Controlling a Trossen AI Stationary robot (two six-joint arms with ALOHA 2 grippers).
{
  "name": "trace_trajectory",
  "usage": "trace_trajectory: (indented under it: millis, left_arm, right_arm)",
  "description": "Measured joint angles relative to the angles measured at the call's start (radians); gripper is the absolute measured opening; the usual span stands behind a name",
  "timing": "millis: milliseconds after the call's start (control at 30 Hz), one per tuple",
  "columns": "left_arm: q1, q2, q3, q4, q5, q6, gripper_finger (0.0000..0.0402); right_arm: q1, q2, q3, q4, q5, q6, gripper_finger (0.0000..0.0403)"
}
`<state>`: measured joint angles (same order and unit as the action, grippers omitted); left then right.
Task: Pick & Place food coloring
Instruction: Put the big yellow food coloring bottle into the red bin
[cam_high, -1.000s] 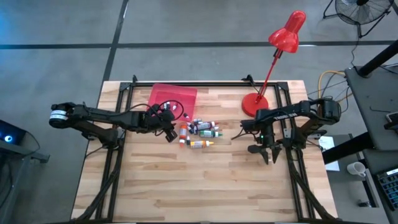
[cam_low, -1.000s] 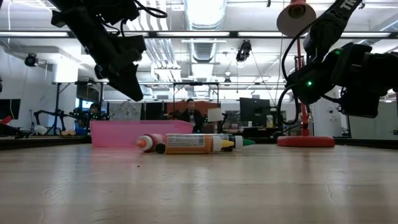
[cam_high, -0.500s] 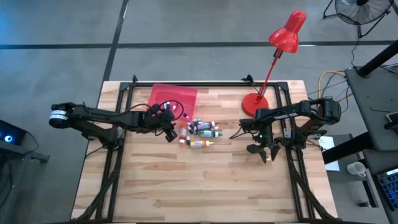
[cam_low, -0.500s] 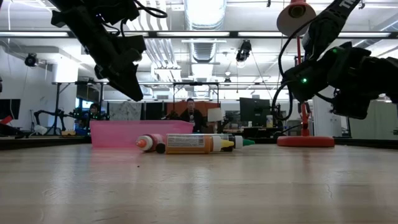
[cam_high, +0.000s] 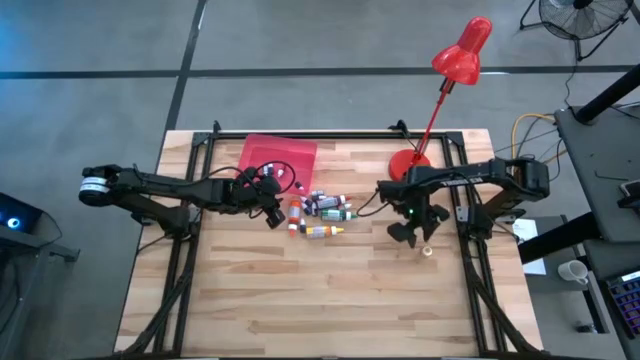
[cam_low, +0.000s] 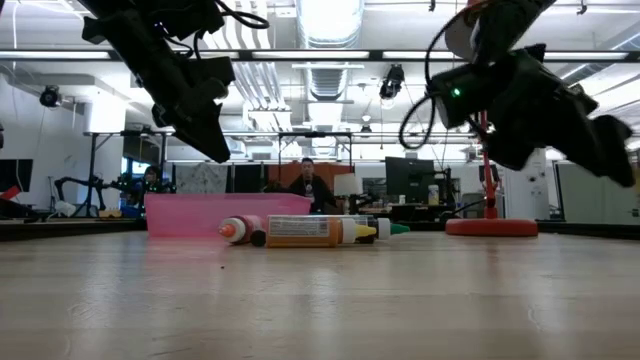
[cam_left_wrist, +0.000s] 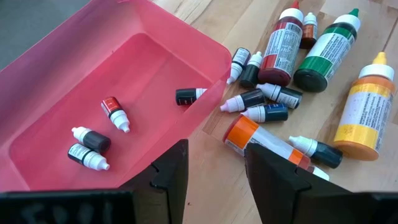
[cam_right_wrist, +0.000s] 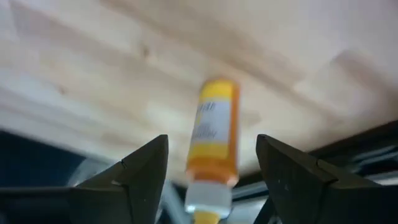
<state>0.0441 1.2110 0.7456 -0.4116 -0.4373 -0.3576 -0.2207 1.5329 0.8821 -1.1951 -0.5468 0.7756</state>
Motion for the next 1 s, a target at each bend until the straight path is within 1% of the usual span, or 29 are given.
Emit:
trace_trajectory:
  millis: [133,233,300,400,467,567,633,733,833,1000]
  left_arm:
    - [0.000,0.000,0.000,0.000,-0.003,0.015,0.0131]
    - [0.000,0.000,0.000,0.000,-0.004,0.028,0.0131]
    - [0.000,0.000,0.000,0.000,-0.011,0.033,0.0131]
    - [0.002,0.000,0.000,-0.001,-0.013,0.036,0.0131]
    - [0.002,0.000,0.000,0.001,-0.013,0.036,0.0131]
    - [0.002,0.000,0.000,0.001,-0.013,0.035,0.0131]
    - [0.002,0.000,0.001,0.000,-0.013,0.035,0.0131]
    - [0.002,0.000,0.005,0.001,-0.012,0.034,0.0131]
    - [0.002,0.000,0.007,0.001,-0.010,0.032,0.0131]
    - [0.002,0.000,0.008,0.001,-0.010,0.028,0.0131]
  right_arm:
    - [0.012,-0.024,0.067,-0.010,0.156,-0.022,0.0246]
    - [0.059,-0.067,0.124,-0.045,0.247,-0.054,0.0249]
    - [0.115,-0.116,0.157,-0.051,0.309,-0.104,0.0248]
    - [0.225,-0.204,0.184,-0.054,0.434,-0.178,0.0244]
    - [0.304,-0.262,0.181,-0.054,0.484,-0.275,0.0242]
    - [0.418,-0.342,0.135,-0.056,0.489,-0.446,0.0240]
    - [0.475,-0.385,0.108,-0.050,0.486,-0.514,0.0241]
    - [0.523,-0.417,0.077,-0.048,0.495,-0.477,0.0245]
    - [0.546,-0.419,0.048,-0.049,0.498,-0.459,0.0250]
    - [0.569,-0.397,0.023,-0.021,0.490,-0.539,0.0256]
